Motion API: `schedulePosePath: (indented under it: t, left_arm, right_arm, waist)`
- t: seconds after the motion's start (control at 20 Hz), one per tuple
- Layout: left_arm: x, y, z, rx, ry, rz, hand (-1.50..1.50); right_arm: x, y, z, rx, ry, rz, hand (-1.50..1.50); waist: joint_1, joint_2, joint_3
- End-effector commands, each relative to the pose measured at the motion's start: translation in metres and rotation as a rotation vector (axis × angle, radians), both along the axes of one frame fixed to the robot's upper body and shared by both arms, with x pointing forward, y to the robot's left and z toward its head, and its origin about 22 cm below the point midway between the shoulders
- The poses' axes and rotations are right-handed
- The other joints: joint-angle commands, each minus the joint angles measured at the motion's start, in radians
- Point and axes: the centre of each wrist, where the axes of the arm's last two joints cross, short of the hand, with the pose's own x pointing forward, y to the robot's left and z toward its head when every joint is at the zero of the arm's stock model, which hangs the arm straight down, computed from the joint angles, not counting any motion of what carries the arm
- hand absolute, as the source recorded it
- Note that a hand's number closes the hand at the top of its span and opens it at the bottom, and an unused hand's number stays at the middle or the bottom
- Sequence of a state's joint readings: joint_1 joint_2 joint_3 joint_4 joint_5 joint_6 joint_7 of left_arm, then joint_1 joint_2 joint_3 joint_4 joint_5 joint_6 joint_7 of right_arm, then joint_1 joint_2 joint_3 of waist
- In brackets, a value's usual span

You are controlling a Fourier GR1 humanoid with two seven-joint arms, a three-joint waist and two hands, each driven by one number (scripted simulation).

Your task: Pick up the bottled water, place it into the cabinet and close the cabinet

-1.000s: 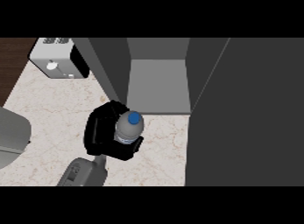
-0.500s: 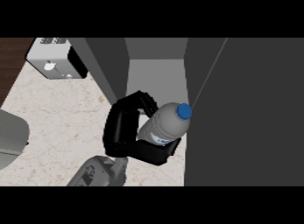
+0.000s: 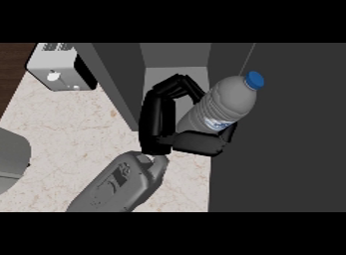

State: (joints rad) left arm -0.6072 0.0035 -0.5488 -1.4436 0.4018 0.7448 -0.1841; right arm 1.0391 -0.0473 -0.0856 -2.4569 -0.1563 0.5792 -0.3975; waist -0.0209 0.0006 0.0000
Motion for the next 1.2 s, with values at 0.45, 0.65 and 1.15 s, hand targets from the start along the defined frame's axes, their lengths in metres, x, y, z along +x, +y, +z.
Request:
schedulePosePath:
  t: [0.45,0.65,1.15]
  left_arm:
    - [0.051,-0.012,-0.019,0.138,0.022,0.101,1.5]
    - [0.072,-0.002,-0.015,0.189,0.052,0.123,1.5]
    - [0.099,0.025,-0.053,0.157,0.099,0.234,1.5]
  right_arm:
    - [0.001,-0.002,0.021,0.01,-0.037,0.016,-1.5]
    - [-0.007,-0.01,0.029,0.018,-0.04,0.016,-1.5]
    - [-0.005,-0.016,0.015,0.035,-0.031,0.026,-1.5]
  waist:
    - [-0.016,0.005,-0.001]
    - [-0.006,0.003,-0.001]
    - [-0.019,0.007,-0.001]
